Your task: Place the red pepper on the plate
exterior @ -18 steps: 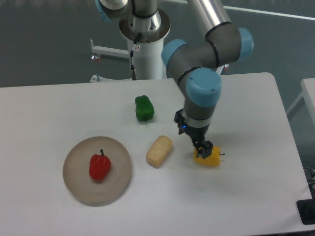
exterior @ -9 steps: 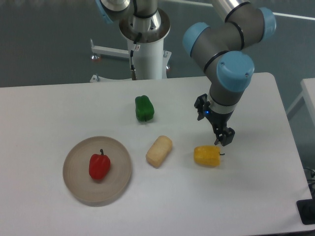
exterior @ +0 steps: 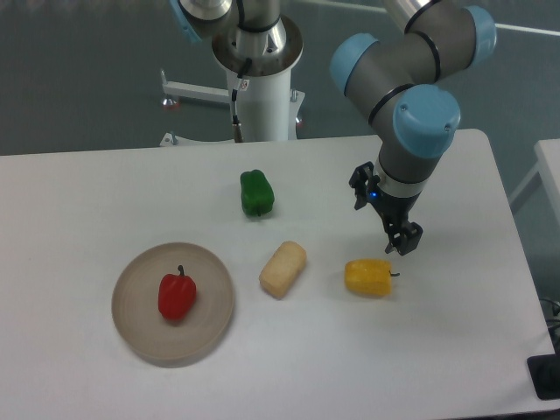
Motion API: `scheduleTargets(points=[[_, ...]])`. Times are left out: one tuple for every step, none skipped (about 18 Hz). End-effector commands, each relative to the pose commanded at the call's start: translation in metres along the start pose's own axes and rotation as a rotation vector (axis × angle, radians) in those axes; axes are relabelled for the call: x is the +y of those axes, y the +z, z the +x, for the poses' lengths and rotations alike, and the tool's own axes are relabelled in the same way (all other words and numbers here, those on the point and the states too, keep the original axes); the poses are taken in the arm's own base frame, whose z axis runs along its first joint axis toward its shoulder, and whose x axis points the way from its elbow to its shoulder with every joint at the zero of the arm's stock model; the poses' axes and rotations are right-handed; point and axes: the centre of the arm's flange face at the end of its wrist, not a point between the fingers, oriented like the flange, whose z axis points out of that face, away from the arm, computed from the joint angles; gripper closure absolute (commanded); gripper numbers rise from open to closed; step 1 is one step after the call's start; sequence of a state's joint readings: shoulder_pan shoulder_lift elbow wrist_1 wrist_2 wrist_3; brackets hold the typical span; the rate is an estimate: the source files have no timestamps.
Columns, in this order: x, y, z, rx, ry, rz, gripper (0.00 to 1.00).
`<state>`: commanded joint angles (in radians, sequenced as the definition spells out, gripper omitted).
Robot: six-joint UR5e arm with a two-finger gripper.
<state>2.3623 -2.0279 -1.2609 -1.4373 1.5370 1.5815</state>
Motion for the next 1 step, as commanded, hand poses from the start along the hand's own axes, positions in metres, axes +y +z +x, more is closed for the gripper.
scheduleTargets(points=[[0.0000, 0.0006, 0.0001, 0.000, 0.000, 0.000, 0.00]])
